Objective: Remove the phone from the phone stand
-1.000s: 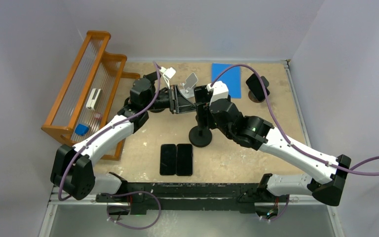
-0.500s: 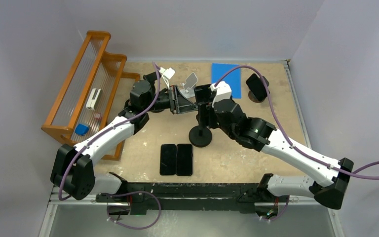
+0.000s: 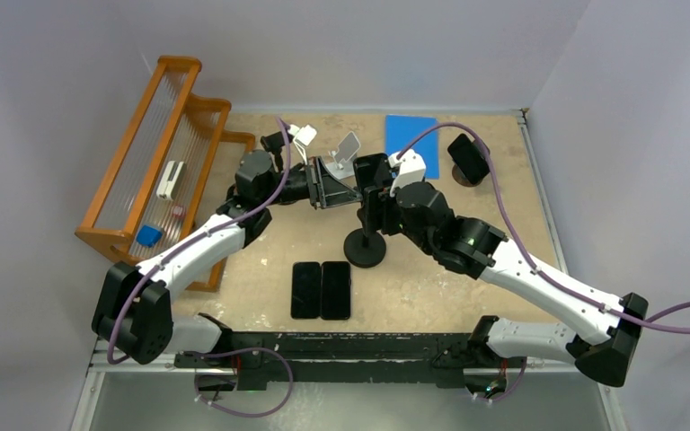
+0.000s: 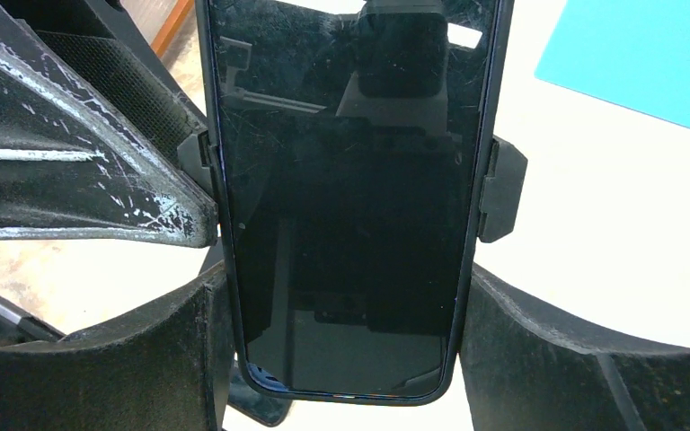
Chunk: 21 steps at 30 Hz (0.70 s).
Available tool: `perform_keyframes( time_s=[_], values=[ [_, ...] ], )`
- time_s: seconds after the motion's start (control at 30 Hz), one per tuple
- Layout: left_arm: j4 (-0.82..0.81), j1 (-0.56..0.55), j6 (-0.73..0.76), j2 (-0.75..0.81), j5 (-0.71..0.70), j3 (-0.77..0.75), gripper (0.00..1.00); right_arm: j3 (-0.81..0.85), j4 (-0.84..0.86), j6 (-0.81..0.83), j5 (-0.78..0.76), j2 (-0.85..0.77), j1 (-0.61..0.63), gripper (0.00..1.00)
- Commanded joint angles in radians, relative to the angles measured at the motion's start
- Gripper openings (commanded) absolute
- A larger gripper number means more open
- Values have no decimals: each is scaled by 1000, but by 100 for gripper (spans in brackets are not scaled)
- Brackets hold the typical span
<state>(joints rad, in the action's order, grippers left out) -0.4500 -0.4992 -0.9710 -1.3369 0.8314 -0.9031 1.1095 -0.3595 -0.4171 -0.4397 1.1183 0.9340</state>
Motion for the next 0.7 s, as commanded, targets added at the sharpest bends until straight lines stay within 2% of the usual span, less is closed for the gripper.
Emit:
perform_keyframes(
  time_s=[0.0,0.4,0.67],
  values=[
    [-55,44,-24,21,39,38,0,-25,-47,-23,-63,-43,-46,0],
    [-214,63,-113,-25,116,87,0,-74,-4,-46,-8,-71,-69,0],
    [-258,69,-133,-54,135,101,0,-108,31,-56,43,-103,-89,0]
  ],
)
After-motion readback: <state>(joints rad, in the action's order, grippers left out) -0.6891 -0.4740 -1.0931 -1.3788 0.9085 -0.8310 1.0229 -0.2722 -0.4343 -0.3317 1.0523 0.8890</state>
